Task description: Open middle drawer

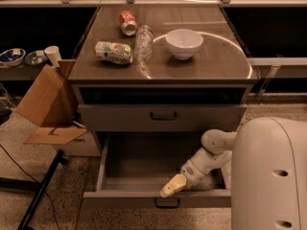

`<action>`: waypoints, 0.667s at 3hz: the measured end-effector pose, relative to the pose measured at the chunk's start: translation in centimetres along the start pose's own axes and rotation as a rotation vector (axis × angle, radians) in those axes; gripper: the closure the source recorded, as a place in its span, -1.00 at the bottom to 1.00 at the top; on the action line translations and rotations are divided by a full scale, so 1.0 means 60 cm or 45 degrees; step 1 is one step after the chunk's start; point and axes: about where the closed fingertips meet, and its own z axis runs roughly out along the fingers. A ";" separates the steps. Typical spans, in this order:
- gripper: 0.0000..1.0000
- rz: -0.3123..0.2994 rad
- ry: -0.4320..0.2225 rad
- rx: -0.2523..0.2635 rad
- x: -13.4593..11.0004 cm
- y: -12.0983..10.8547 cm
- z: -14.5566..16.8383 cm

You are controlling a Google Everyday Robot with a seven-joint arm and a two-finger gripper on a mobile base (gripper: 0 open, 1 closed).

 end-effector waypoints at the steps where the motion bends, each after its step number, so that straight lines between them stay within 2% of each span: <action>1: -1.00 0.059 0.069 -0.030 0.026 0.002 0.008; 2: -1.00 0.095 0.105 -0.045 0.039 0.003 0.011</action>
Offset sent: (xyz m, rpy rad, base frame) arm -0.0868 -0.0357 -0.0061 -0.1138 0.3661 0.0444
